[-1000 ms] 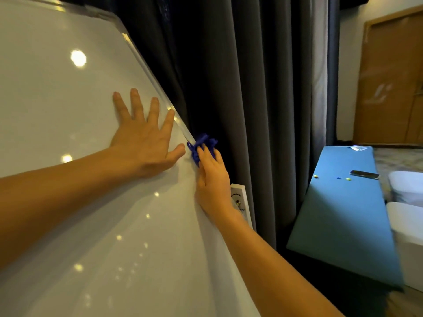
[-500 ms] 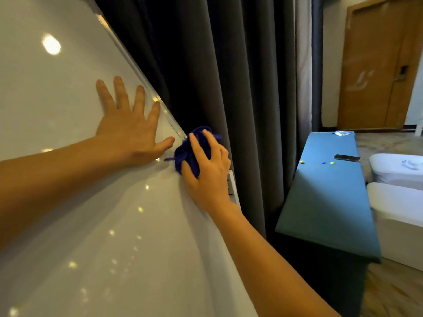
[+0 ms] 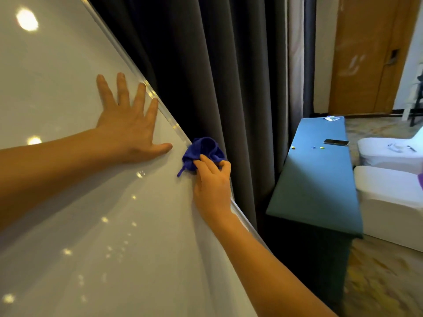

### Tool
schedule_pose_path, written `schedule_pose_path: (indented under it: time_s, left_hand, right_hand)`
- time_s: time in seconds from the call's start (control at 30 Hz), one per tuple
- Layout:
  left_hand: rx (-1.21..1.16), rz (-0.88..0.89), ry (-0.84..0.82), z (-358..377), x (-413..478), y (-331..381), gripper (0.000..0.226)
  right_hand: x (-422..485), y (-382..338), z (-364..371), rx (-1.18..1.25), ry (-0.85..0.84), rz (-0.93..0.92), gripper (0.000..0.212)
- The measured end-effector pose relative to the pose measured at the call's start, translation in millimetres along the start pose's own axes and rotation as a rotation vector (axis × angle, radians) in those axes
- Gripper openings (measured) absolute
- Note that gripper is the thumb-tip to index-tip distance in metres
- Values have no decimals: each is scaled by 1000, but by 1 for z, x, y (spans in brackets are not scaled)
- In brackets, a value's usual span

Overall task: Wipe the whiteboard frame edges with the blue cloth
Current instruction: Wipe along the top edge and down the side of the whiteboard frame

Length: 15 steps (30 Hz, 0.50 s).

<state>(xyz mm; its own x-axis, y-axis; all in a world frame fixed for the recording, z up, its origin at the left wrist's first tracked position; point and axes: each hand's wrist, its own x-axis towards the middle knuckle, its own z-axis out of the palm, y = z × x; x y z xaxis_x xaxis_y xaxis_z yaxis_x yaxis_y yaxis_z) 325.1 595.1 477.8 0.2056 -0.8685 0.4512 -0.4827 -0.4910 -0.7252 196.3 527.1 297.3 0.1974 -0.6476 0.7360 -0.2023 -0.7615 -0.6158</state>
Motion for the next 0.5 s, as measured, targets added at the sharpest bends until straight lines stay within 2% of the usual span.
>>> schedule_pose_path:
  time_s: [0.07, 0.13, 0.27, 0.33, 0.4, 0.5]
  left_hand:
    - [-17, 38, -6, -2, -2, 3, 119]
    - [-14, 80, -11, -3, -5, 7, 120]
    - [-2, 130, -43, -2, -19, 32, 120]
    - [3, 124, -56, -2, -28, 52, 121]
    - [6, 85, -62, -4, -32, 68, 124]
    - [-7, 25, -79, -10, -35, 81, 126]
  right_hand:
    - [-18, 13, -2, 62, 63, 97, 23]
    - [-52, 41, -4, 27, 92, 275, 29]
    - [-133, 124, -16, -76, -42, 871, 45]
    - [-146, 143, -24, -30, -73, 1043, 43]
    - [-135, 136, -25, 11, -72, 1046, 41]
    - [-100, 96, -14, 190, -43, 860, 37]
